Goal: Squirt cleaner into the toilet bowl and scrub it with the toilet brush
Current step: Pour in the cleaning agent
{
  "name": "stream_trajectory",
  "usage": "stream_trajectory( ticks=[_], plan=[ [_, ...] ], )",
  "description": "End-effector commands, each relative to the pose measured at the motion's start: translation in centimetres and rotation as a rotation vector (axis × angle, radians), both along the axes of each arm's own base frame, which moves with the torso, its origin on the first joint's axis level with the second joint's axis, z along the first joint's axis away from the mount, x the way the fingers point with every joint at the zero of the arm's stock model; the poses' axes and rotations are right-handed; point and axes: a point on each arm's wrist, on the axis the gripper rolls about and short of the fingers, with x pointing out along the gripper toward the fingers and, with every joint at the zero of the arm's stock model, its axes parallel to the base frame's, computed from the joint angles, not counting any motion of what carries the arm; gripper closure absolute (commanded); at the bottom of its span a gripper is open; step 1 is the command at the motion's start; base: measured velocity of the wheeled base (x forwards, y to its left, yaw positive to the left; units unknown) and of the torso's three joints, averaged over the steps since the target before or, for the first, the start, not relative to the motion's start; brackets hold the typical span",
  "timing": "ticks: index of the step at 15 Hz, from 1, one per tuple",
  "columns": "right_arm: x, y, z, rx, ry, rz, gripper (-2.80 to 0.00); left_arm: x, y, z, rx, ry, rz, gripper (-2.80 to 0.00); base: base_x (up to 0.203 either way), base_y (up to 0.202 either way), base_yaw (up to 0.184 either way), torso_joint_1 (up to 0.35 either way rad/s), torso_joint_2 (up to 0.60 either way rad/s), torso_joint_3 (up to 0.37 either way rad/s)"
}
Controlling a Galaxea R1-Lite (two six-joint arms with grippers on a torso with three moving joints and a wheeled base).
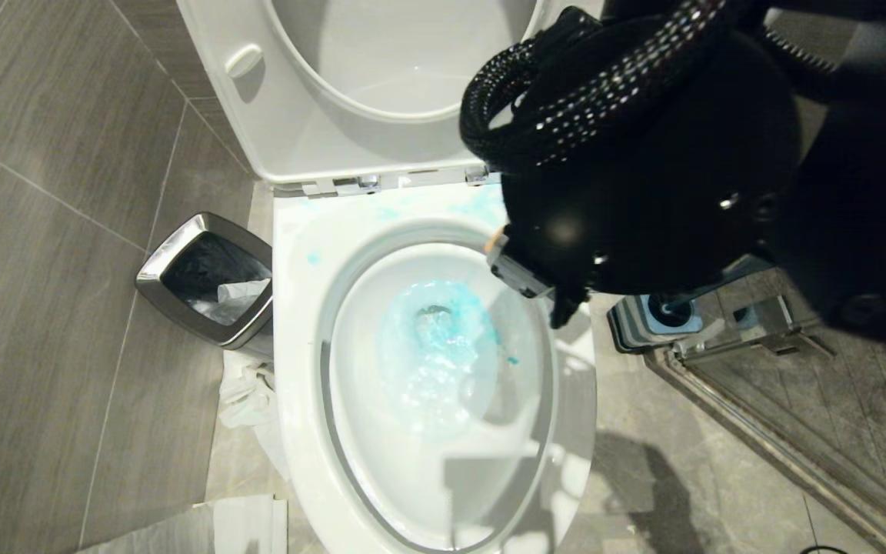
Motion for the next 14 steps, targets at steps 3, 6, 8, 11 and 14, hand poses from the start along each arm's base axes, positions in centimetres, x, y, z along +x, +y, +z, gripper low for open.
stream_trajectory(
  ticks=[3, 6, 8, 11, 14],
  plan=[
    [-0.6, 0.3, -0.1, 0.902, -0.418, 0.012, 0.0, 0.0, 0.0, 0.0, 0.0, 0.001, 0.0, 0.0, 0.0, 0.0, 0.0, 0.0, 0.0, 0.0],
    [-1.4, -1.2, 2.1, 0.956, -0.443, 0.012, 0.0, 0.0, 0.0, 0.0, 0.0, 0.002, -0.001, 0.0, 0.0, 0.0, 0.0, 0.0, 0.0, 0.0],
    [-1.2, -1.7, 3.2, 0.775, -0.364, 0.003, 0.0, 0.0, 0.0, 0.0, 0.0, 0.001, 0.001, 0.0, 0.0, 0.0, 0.0, 0.0, 0.0, 0.0],
    [-0.3, -2.1, 4.0, 0.315, -0.153, -0.029, 0.0, 0.0, 0.0, 0.0, 0.0, 0.001, 0.0, 0.0, 0.0, 0.0, 0.0, 0.0, 0.0, 0.0],
    [-0.8, -2.6, 4.6, 0.13, -0.062, -0.022, 0.0, 0.0, 0.0, 0.0, 0.0, 0.001, 0.001, 0.0, 0.0, 0.0, 0.0, 0.0, 0.0, 0.0]
  ],
)
